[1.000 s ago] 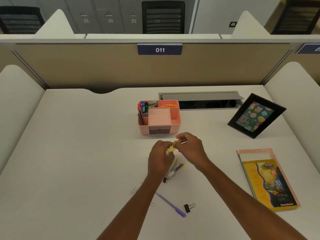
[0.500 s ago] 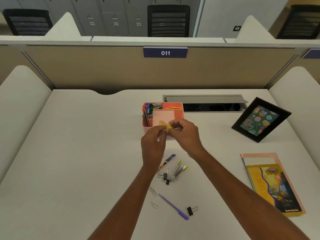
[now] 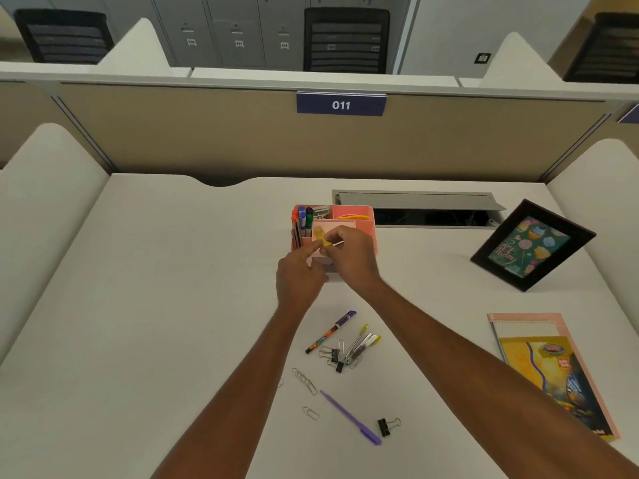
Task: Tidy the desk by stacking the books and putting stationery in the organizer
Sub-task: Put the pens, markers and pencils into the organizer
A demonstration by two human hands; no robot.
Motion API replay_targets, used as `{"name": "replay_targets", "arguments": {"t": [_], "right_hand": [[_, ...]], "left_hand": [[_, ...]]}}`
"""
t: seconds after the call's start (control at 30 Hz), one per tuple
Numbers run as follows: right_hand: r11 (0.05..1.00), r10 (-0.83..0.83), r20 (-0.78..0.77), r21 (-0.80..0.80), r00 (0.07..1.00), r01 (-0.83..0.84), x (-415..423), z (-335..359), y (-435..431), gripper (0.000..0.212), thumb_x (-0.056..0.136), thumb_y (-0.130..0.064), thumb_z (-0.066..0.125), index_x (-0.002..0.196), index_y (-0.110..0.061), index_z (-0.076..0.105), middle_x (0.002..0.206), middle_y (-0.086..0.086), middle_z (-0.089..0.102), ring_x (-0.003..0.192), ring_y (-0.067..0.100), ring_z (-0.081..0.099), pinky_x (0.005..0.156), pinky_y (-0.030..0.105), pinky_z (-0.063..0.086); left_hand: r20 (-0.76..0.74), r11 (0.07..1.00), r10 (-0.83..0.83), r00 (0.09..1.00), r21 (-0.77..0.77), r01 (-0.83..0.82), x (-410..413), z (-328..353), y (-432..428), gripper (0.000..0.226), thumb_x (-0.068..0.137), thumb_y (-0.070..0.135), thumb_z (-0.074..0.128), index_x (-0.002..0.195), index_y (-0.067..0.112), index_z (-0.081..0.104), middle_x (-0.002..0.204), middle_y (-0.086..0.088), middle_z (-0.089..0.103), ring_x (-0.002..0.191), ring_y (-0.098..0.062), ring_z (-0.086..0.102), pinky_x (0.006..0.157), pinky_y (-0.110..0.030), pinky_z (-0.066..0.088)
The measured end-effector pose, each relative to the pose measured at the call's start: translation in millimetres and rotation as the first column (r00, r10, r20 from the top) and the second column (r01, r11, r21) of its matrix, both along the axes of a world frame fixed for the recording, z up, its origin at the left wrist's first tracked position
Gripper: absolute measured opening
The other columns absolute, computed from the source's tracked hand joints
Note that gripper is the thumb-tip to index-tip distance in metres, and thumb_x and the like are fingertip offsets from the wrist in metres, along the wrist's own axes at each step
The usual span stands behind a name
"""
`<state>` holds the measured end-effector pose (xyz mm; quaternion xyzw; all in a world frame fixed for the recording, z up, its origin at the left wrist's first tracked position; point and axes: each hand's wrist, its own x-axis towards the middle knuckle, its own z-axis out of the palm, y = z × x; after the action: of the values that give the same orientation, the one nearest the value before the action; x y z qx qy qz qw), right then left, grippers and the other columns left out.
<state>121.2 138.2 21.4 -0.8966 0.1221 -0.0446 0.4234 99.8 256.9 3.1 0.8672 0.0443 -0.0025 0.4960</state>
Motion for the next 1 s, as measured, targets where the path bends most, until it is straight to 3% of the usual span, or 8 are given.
{"name": "replay_targets", "arguments": {"t": [0.1,0.2,0.3,0.53,0.87,1.0], "right_hand": [[0.999,0.021,-0.002,-0.046,1.000,-0.021,4.1,-3.2,2.8,0.008,0.094,-0.018,0.077,0.102,-0.019,0.076,0.102,0.000,0.076,0.087,0.016,0.068,0.092,0.033,0.059],[0.997,0.024,-0.003,-0.077,1.000,-0.025,7.8,-4.9,5.1,0.012,0.095,-0.017,0.075,0.106,-0.018,0.077,0.106,0.001,0.076,0.089,0.014,0.067,0.093,0.030,0.056],[0.993,0.029,-0.014,-0.111,0.999,-0.030,11.2,-6.0,6.5,0.013,0.096,-0.016,0.074,0.109,-0.018,0.077,0.108,0.002,0.076,0.089,0.013,0.064,0.090,0.025,0.049],[0.987,0.036,-0.020,-0.155,0.999,-0.039,16.5,-6.9,10.7,0.018,0.095,-0.012,0.074,0.112,-0.018,0.080,0.109,0.004,0.078,0.093,0.020,0.071,0.095,0.034,0.059],[0.985,0.030,-0.013,-0.169,0.999,-0.031,20.5,-3.0,9.2,0.023,0.097,-0.016,0.072,0.119,-0.017,0.078,0.117,0.005,0.077,0.100,0.021,0.071,0.095,0.026,0.049],[0.990,0.031,0.023,-0.138,0.999,-0.028,17.4,-0.4,6.8,0.025,0.097,-0.019,0.074,0.122,-0.016,0.076,0.123,0.003,0.075,0.104,0.019,0.069,0.100,0.027,0.047]], "left_hand": [[-0.050,1.000,-0.005,0.999,0.015,0.006,6.1,-5.4,2.0,0.047,0.095,0.009,0.062,0.134,0.033,0.069,0.130,0.001,0.073,0.099,-0.027,0.076,0.077,-0.047,0.066],[-0.072,0.999,0.001,0.997,0.039,0.002,11.2,-10.6,2.5,0.047,0.095,0.011,0.064,0.136,0.035,0.067,0.130,0.002,0.073,0.090,-0.027,0.077,0.075,-0.047,0.066],[-0.088,0.999,-0.001,0.996,0.037,0.004,14.7,-12.9,3.6,0.049,0.096,0.011,0.065,0.140,0.033,0.064,0.129,0.001,0.073,0.088,-0.027,0.078,0.074,-0.048,0.066],[-0.114,0.999,-0.017,0.993,0.028,0.020,20.7,-15.7,5.0,0.051,0.096,0.013,0.067,0.143,0.034,0.062,0.131,0.000,0.072,0.090,-0.028,0.077,0.076,-0.049,0.066],[-0.105,0.999,-0.014,0.994,0.048,0.019,23.6,-19.2,5.8,0.052,0.094,0.013,0.071,0.142,0.031,0.063,0.125,0.001,0.075,0.089,-0.028,0.077,0.077,-0.051,0.066],[-0.045,0.998,0.064,0.997,0.024,-0.063,14.5,-11.8,4.5,0.045,0.098,0.014,0.067,0.140,0.030,0.066,0.122,0.003,0.076,0.082,-0.022,0.077,0.072,-0.045,0.067]]}}
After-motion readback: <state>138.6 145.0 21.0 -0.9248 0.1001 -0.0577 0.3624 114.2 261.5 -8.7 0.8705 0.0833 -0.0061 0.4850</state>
